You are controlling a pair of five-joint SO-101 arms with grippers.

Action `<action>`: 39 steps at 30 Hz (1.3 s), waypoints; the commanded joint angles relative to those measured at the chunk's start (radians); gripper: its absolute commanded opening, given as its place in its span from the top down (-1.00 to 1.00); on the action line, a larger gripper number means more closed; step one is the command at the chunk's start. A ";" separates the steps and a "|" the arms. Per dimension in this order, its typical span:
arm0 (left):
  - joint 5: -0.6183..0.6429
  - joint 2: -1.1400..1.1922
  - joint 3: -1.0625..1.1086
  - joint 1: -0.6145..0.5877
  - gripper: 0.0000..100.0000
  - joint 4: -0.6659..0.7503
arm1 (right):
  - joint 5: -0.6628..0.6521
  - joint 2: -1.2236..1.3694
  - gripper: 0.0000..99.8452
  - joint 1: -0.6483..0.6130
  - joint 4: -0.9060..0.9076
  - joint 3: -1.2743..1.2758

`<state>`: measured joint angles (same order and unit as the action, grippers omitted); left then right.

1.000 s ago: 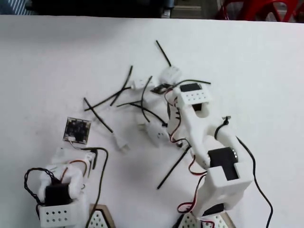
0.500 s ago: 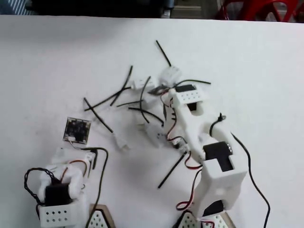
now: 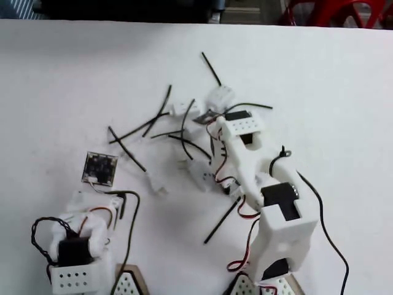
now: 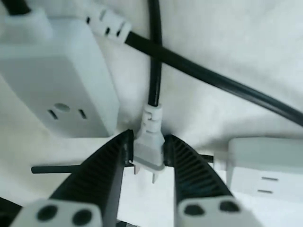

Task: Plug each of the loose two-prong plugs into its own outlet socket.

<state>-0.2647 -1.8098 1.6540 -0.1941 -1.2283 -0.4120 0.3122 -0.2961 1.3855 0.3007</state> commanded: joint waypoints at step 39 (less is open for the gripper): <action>0.002 -0.010 -0.015 -0.010 0.62 0.021 | 0.038 0.096 0.75 -0.015 0.077 -0.109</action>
<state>-0.2647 -1.8098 1.6540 -0.1941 -1.2283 -0.4058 0.3813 -0.2624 1.4270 0.1903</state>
